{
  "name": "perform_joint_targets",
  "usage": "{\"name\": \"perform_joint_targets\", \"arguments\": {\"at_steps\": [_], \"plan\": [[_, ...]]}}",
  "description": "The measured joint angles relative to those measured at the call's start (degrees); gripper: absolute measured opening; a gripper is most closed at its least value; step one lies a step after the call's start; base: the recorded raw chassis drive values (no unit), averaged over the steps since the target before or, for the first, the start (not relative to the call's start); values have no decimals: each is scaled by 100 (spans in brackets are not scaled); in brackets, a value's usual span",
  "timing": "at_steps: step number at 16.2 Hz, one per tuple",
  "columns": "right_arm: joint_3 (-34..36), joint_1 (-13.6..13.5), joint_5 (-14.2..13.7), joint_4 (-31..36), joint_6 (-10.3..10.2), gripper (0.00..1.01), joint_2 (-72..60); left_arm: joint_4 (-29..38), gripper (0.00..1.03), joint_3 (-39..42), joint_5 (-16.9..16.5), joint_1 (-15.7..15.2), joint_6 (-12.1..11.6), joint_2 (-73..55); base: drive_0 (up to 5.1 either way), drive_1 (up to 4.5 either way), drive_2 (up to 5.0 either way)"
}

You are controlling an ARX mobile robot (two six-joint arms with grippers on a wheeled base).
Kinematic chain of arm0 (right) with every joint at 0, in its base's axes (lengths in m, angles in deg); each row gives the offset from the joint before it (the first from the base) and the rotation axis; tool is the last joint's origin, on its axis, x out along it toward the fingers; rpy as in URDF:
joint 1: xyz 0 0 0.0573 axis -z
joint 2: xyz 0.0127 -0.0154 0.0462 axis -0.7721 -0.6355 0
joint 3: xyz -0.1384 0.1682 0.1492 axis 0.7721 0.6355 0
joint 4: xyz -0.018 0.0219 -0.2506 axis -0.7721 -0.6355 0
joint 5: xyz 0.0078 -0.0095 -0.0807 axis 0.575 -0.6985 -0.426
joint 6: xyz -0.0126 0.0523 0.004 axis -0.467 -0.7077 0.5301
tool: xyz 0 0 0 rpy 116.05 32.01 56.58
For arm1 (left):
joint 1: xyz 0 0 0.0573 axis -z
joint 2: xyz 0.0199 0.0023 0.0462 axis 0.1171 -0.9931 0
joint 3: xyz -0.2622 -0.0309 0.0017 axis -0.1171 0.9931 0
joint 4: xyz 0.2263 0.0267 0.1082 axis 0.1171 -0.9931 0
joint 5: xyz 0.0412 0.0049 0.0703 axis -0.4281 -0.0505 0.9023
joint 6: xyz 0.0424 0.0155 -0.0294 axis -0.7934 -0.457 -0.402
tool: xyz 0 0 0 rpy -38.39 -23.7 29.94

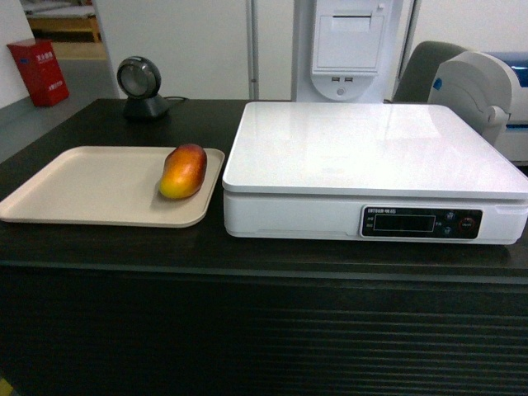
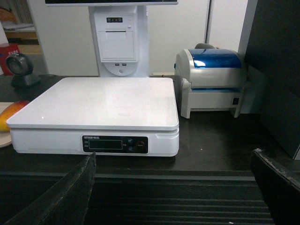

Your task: Place dark red mango on scale at checkout

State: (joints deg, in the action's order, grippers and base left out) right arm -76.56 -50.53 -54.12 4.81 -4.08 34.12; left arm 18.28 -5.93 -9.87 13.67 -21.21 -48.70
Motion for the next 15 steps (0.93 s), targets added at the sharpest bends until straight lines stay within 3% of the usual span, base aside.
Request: {"name": "perform_joint_targets", "arguments": {"at_steps": [1, 2, 5, 9, 15], "plan": [[0, 0, 0, -2, 0, 98, 0, 472, 98, -562, -599, -291, -2, -979, 0, 0, 0], [0, 0, -2, -2, 0, 98, 0, 584, 98, -970, -887, -341, -9, -1670, 0, 0, 0], [0, 0, 0, -2, 0, 98, 2, 162, 98, -2483, -1429, -72, -79, -3941, 0, 0, 0], [0, 0, 0, -2, 0, 98, 0, -802, 98, -4426, -1580, 240, -181, -5805, 0, 0, 0], [0, 0, 0, -2, 0, 98, 0, -1950, 98, -6312, -1762, 199, -227, -7394, 0, 0, 0]]}}
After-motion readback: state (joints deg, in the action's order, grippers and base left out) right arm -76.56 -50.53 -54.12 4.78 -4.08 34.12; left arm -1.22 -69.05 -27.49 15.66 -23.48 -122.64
